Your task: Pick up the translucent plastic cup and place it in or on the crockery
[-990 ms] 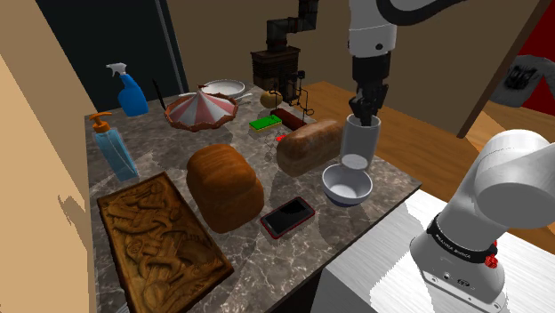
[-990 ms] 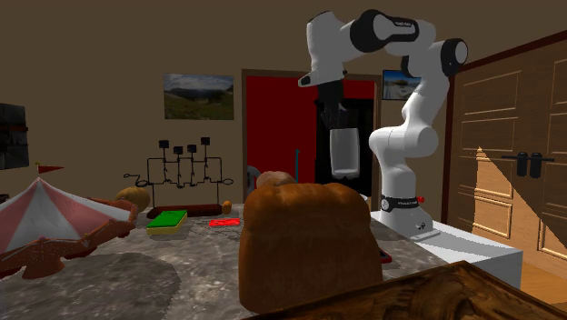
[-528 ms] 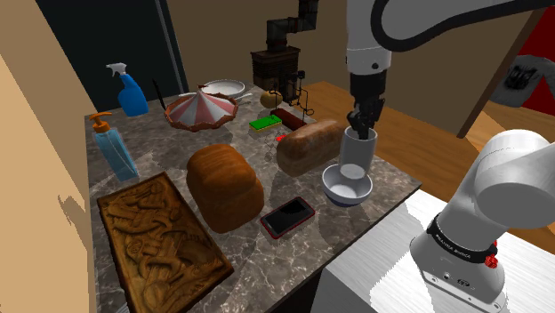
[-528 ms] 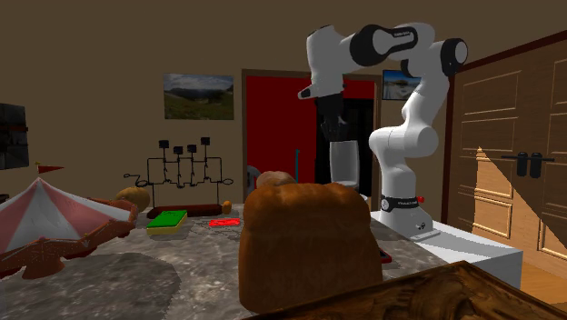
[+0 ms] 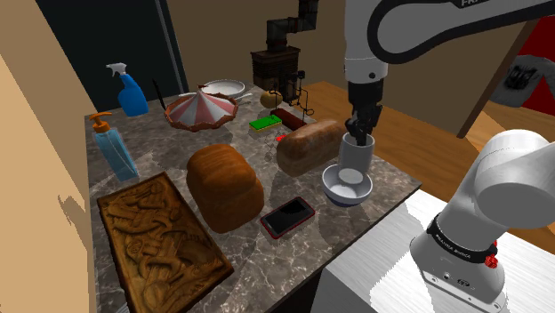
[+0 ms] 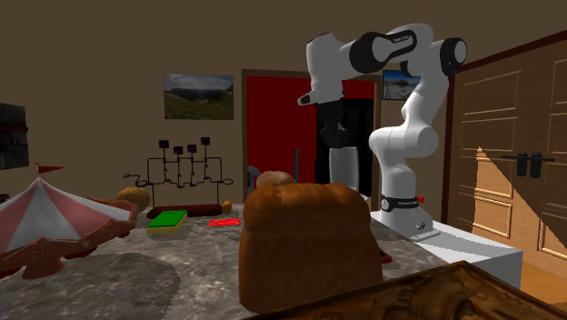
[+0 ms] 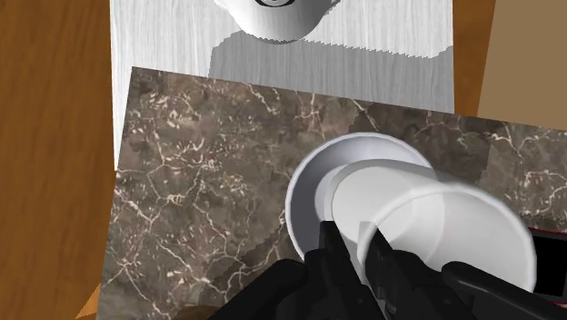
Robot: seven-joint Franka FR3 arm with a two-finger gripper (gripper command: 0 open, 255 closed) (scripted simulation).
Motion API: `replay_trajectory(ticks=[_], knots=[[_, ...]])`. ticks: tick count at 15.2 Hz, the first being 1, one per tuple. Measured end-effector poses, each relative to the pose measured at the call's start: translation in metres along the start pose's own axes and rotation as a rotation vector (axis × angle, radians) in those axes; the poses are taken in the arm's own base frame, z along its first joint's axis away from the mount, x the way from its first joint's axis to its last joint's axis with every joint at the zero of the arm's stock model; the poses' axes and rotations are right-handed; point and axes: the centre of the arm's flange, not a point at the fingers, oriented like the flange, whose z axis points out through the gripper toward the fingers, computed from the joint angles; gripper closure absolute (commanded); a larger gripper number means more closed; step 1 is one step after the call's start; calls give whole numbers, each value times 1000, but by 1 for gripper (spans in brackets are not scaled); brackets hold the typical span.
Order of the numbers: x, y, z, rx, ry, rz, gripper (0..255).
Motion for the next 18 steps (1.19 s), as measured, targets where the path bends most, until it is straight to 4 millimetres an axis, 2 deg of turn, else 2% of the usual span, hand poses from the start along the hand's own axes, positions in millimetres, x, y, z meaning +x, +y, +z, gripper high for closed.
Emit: replay_trajectory(ticks=[1,2,8,13,18], knots=[[0,0,0,0,0,0,255],[0,0,0,0,0,0,0],[0,0,0,0,0,0,0],[2,-1,-45,0,1,0,0],[0,0,-50,0,1,0,0]])
